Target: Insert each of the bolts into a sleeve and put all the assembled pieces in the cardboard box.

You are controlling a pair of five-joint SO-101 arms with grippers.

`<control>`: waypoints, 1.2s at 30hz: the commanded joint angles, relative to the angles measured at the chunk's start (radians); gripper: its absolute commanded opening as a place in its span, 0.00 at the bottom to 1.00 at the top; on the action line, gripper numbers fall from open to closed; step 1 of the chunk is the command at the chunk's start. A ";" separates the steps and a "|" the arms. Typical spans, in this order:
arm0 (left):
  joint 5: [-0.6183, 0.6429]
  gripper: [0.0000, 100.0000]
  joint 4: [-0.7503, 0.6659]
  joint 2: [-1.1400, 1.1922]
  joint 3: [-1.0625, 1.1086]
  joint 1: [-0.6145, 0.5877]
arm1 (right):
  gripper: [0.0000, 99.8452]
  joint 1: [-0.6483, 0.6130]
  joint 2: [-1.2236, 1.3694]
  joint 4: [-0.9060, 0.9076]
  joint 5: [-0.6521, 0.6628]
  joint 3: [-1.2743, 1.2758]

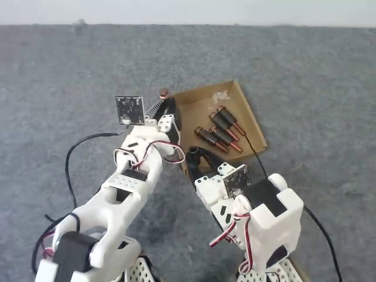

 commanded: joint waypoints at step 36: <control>0.103 0.01 0.580 -0.465 -0.028 0.109 | 0.01 -0.012 -0.044 0.091 0.006 -0.046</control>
